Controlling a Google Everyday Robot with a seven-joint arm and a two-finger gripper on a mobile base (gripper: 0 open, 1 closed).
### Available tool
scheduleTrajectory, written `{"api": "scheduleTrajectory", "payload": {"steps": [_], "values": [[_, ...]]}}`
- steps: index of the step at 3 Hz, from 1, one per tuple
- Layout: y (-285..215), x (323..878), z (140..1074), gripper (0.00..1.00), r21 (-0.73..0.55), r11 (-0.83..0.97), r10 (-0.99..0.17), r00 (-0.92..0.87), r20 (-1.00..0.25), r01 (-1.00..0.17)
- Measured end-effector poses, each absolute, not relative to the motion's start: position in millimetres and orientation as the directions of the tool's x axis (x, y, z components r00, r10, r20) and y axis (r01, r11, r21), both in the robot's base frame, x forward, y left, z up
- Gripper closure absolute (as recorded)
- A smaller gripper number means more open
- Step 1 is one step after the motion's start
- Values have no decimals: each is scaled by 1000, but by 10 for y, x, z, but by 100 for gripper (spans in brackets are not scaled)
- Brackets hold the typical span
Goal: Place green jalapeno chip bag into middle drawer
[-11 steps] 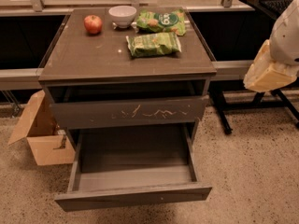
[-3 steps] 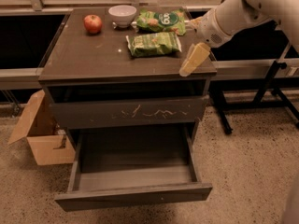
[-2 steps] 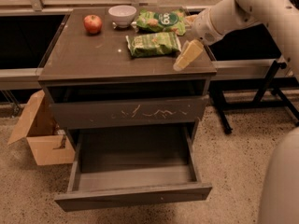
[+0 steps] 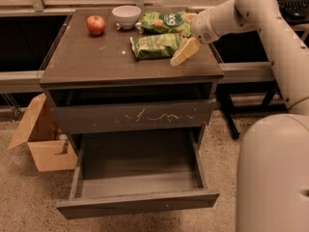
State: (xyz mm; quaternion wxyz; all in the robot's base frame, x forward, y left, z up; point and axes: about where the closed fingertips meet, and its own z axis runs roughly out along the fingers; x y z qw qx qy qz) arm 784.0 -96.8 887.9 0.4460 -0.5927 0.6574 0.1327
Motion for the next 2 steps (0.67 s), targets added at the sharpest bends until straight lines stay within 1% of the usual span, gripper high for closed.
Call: {"api": "scheduleTrajectory", "payload": {"steps": [2], "values": [[-870, 8178, 8810, 0, -325, 278, -581, 111, -806, -904]]}}
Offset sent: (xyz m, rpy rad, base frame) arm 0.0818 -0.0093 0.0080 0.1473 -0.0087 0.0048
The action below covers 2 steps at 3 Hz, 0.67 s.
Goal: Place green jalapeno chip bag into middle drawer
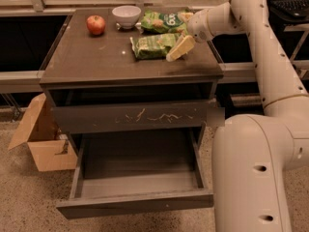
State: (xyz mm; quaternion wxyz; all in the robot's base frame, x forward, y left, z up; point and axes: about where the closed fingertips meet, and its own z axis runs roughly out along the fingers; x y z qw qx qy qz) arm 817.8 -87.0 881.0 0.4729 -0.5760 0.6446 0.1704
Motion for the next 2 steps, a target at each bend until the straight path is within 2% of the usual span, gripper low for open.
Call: {"api": "scheduleTrajectory", "payload": {"steps": [2], "values": [[-869, 8398, 8657, 0, -300, 326, -583, 59, -810, -897]]}}
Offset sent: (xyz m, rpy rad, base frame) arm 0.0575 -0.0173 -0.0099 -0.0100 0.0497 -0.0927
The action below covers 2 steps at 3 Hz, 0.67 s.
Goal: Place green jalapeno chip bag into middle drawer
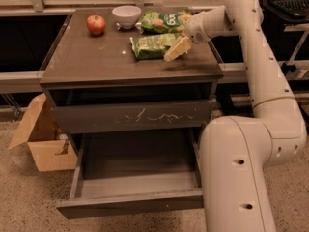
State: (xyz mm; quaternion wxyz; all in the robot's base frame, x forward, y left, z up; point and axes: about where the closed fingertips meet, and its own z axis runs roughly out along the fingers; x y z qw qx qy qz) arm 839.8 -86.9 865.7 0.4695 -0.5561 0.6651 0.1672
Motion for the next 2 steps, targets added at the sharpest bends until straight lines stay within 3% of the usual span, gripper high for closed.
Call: {"api": "scheduleTrajectory", "payload": {"steps": [1, 2], "values": [[-872, 8436, 8529, 15, -272, 338, -592, 21, -806, -901], [-919, 8414, 8397, 38, -237, 345, -602, -20, -798, -908]]}}
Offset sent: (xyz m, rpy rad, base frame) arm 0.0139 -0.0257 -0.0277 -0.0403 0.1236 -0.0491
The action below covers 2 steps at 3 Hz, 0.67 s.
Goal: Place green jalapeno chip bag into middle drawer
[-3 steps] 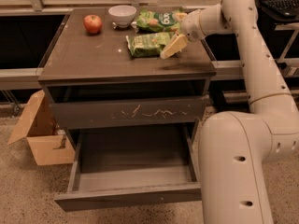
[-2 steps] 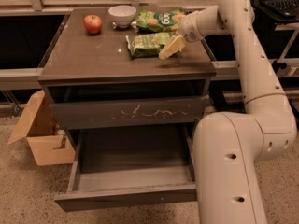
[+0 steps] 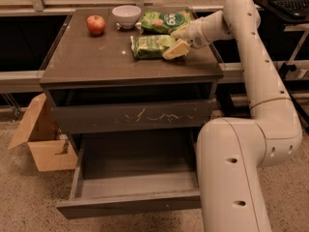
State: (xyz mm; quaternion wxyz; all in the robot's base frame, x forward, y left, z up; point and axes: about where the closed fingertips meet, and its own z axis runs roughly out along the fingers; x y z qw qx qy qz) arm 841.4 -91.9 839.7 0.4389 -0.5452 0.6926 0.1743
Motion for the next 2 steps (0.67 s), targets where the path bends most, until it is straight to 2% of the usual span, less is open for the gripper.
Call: {"api": "scheduleTrajectory", "payload": {"steps": [2], "values": [[-1096, 8120, 8541, 85, -194, 327, -610, -50, -790, -925]]}}
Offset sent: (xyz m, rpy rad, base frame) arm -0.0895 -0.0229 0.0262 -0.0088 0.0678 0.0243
